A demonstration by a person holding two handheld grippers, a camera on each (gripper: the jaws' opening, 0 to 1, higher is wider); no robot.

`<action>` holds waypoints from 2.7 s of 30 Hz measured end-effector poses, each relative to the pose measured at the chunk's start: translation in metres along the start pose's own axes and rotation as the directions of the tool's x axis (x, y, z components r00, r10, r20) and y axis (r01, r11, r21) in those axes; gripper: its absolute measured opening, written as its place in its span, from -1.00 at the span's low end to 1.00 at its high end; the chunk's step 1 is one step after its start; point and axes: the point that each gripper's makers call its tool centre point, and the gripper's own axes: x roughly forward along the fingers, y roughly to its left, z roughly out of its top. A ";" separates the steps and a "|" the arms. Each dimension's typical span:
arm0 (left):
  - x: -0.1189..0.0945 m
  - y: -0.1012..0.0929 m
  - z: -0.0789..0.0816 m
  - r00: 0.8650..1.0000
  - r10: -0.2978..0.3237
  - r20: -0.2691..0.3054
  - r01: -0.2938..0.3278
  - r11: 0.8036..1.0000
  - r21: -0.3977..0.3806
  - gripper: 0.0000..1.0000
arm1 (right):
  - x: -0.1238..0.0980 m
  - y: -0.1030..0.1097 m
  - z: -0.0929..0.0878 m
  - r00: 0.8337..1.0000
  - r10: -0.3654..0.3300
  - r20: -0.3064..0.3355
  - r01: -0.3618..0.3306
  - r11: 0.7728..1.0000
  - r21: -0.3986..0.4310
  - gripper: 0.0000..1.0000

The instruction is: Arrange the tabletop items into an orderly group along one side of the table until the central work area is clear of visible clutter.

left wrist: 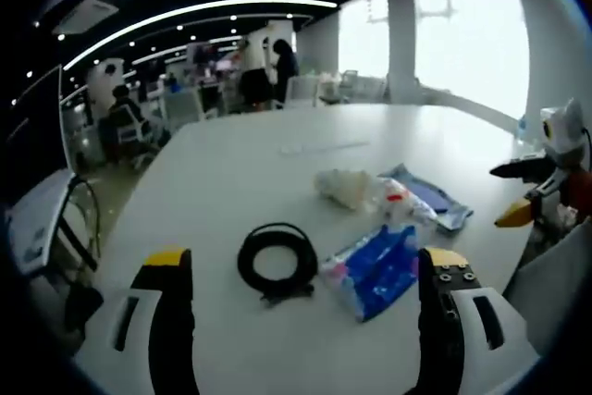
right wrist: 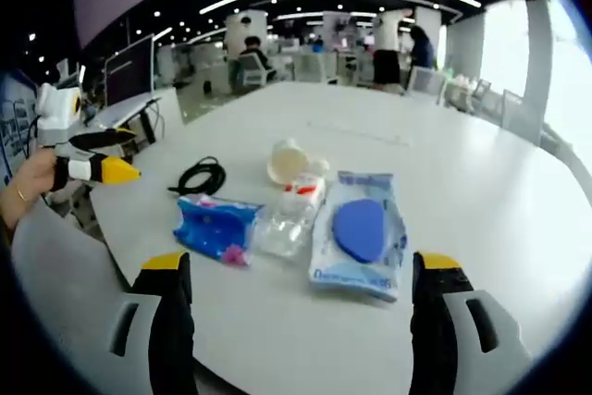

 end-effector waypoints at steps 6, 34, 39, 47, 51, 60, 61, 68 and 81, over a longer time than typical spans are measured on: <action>0.000 0.003 0.001 1.000 0.013 0.004 -0.013 1.000 -0.004 0.98 | 0.000 0.010 0.006 0.997 0.074 0.016 -0.075 0.990 0.117 0.96; 0.001 0.005 -0.003 1.000 0.014 -0.018 -0.014 1.000 -0.021 0.96 | 0.003 0.005 -0.004 0.999 0.026 -0.026 -0.025 0.999 0.034 0.88; 0.001 0.001 0.000 1.000 -0.002 -0.002 0.002 1.000 -0.015 0.93 | 0.003 0.002 -0.005 1.000 0.011 -0.026 -0.010 0.999 0.036 0.85; 0.002 0.000 -0.003 1.000 -0.013 -0.020 0.012 0.999 -0.041 0.94 | 0.002 -0.003 -0.005 1.000 0.010 -0.018 -0.009 0.996 0.084 0.84; 0.002 0.000 -0.003 1.000 -0.010 -0.019 0.009 0.999 -0.038 0.96 | 0.002 -0.003 -0.006 1.000 0.002 -0.023 0.000 0.998 0.066 0.85; 0.002 -0.003 -0.002 1.000 -0.014 -0.016 0.014 1.000 -0.021 0.95 | 0.003 -0.002 -0.006 1.000 0.001 -0.027 0.000 0.998 0.057 0.87; 0.001 -0.003 -0.002 1.000 -0.013 -0.017 0.012 1.000 -0.020 0.95 | 0.003 -0.002 -0.005 1.000 0.000 -0.025 0.002 0.998 0.059 0.87; 0.001 -0.003 -0.001 1.000 -0.015 -0.011 0.015 1.000 -0.027 0.96 | 0.004 -0.004 -0.003 0.999 -0.029 -0.023 0.030 0.998 0.056 0.87; 0.002 -0.007 0.001 0.999 -0.035 -0.002 0.035 0.999 -0.022 0.94 | 0.013 -0.007 0.024 0.997 -0.071 0.002 0.071 0.995 -0.067 0.87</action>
